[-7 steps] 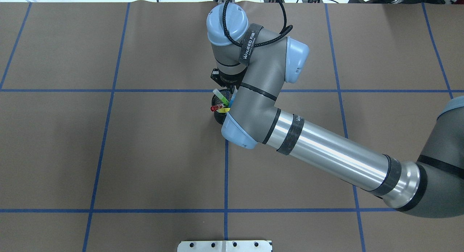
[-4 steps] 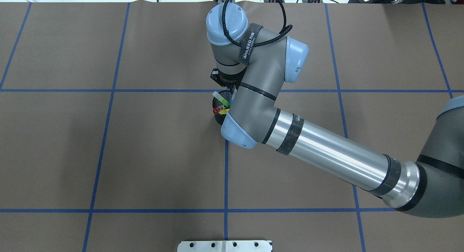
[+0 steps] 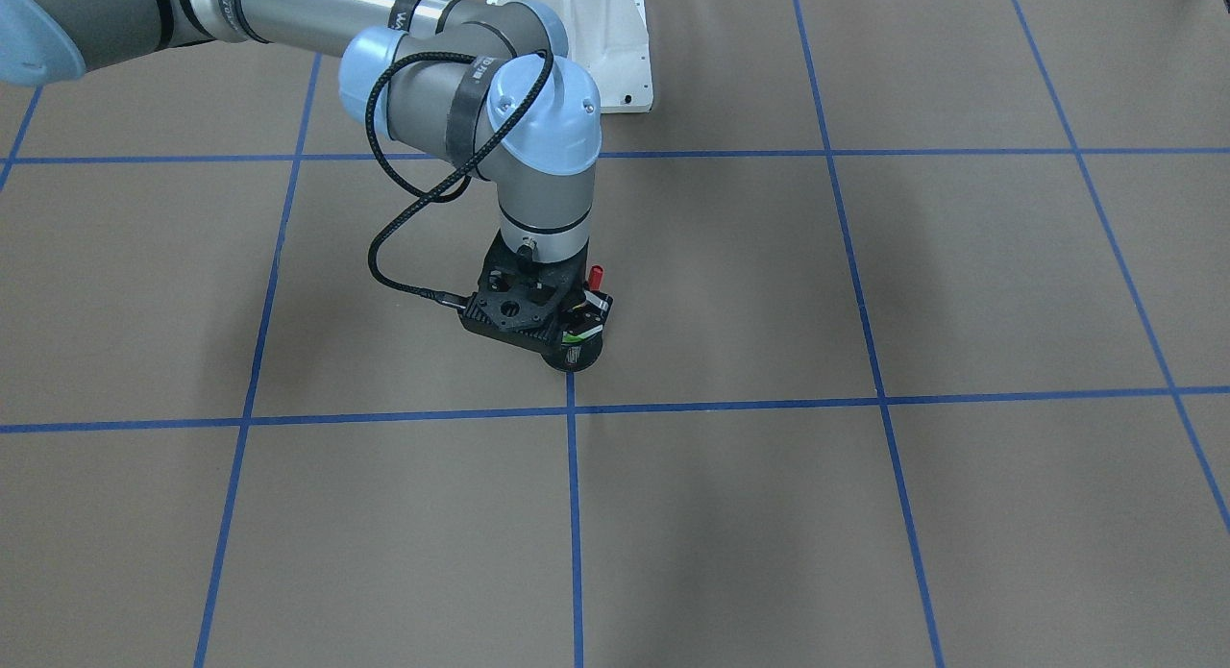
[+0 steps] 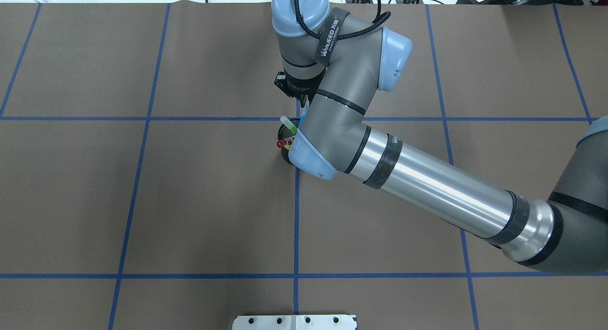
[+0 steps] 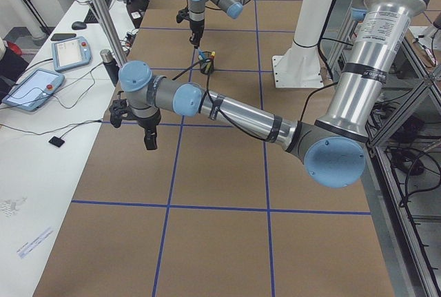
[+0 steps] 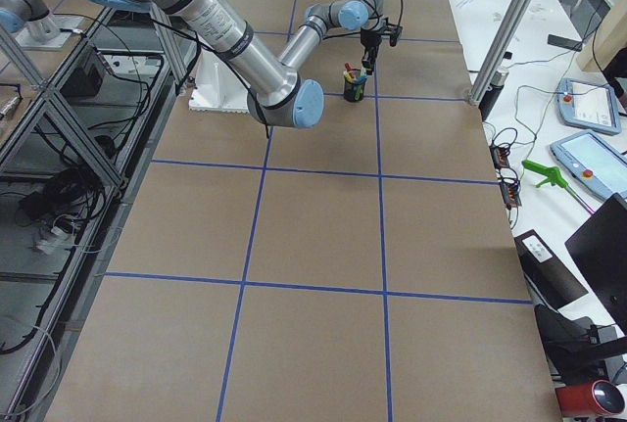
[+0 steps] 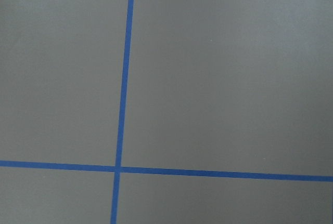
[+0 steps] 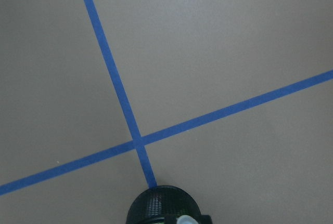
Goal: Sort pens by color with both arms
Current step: 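Lift the blue pen with the right gripper while the left arm reaches in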
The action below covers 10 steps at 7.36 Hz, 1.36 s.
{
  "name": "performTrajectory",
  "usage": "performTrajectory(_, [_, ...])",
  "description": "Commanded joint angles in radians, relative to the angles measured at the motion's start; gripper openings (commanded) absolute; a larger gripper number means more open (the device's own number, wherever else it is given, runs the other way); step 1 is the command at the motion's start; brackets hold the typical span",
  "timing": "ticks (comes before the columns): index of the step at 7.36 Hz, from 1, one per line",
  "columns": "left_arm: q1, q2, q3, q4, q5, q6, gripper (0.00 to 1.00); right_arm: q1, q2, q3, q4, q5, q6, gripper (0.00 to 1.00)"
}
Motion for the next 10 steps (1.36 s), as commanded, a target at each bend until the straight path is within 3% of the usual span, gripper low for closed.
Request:
performTrajectory(1, [0.112,-0.011,-0.097,-0.001,0.0,-0.203,1.0,0.057,0.024,0.067,-0.082,0.015,0.001,0.12])
performTrajectory(4, [0.281,-0.121,-0.186,-0.019,0.003,-0.571,1.0,0.118,0.018,0.199,-0.234,0.044,-0.013,0.12])
performTrajectory(6, [0.425,-0.17,-0.179,-0.204,0.056,-0.852,1.0,0.236,-0.05,0.267,-0.294,0.088,-0.083,0.12])
performTrajectory(8, [0.592,-0.174,-0.172,-0.459,0.23,-1.148,1.0,0.44,-0.141,0.278,-0.404,0.286,-0.363,0.12])
performTrajectory(10, [0.731,-0.247,-0.139,-0.484,0.398,-1.259,1.0,0.493,-0.176,0.171,-0.566,0.325,-0.644,0.11])
